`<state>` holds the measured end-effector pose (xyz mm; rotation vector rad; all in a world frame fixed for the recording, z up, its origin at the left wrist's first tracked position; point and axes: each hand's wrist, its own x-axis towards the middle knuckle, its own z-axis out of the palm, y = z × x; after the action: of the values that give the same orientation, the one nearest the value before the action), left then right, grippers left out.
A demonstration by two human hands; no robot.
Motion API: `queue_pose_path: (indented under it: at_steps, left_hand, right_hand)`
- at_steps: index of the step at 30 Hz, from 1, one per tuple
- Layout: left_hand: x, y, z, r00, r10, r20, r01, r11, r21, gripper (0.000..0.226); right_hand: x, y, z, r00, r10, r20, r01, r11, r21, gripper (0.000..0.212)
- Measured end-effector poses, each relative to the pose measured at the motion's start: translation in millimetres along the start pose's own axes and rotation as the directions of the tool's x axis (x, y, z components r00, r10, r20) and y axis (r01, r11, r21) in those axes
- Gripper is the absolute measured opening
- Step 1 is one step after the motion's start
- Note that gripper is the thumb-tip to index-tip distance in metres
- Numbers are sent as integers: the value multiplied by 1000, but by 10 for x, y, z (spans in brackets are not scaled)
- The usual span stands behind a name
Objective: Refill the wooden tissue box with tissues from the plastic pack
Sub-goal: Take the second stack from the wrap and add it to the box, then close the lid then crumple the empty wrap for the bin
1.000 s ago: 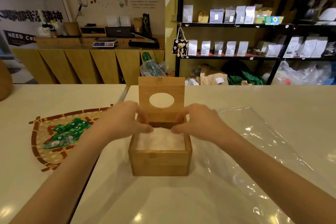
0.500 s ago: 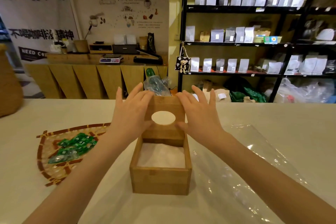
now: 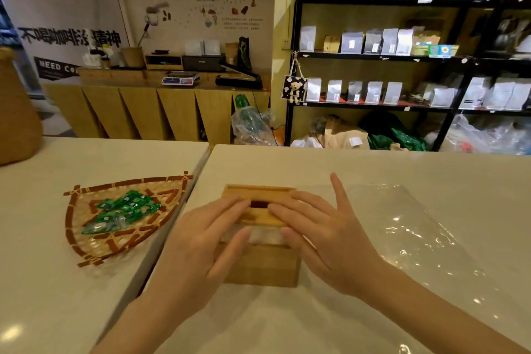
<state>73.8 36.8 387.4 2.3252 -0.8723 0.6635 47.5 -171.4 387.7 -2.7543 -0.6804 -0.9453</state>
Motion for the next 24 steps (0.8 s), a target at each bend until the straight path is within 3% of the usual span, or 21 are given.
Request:
queue_pose_path:
  at_steps: [5,15,18,21,24]
  left_hand:
    - [-149,-66,91,995,33,95,-40,997,71,51]
    - [-174,-25,167,996,83,43,-88,988,128,47]
    - [-144,263,202,982,183,47,-186,980,76,45]
    - [-106,634,310,961,211,179,-207,978,-42,46]
    - [-64,913,518,921,202,333,-209,978,-13,49]
  right_hand:
    - [-145,-52,97,995,-7,103,9,1000,-16,46]
    - [-245,-103,127,970,86,228,-105,992,73,51]
    - [-339,10,6,953,159,259,-208,963,171,62]
    - [-523,244,-208,911,323,257,-372,913,169,72]
    - [-758,521,-446,819,512,259,-558,816,152,57]
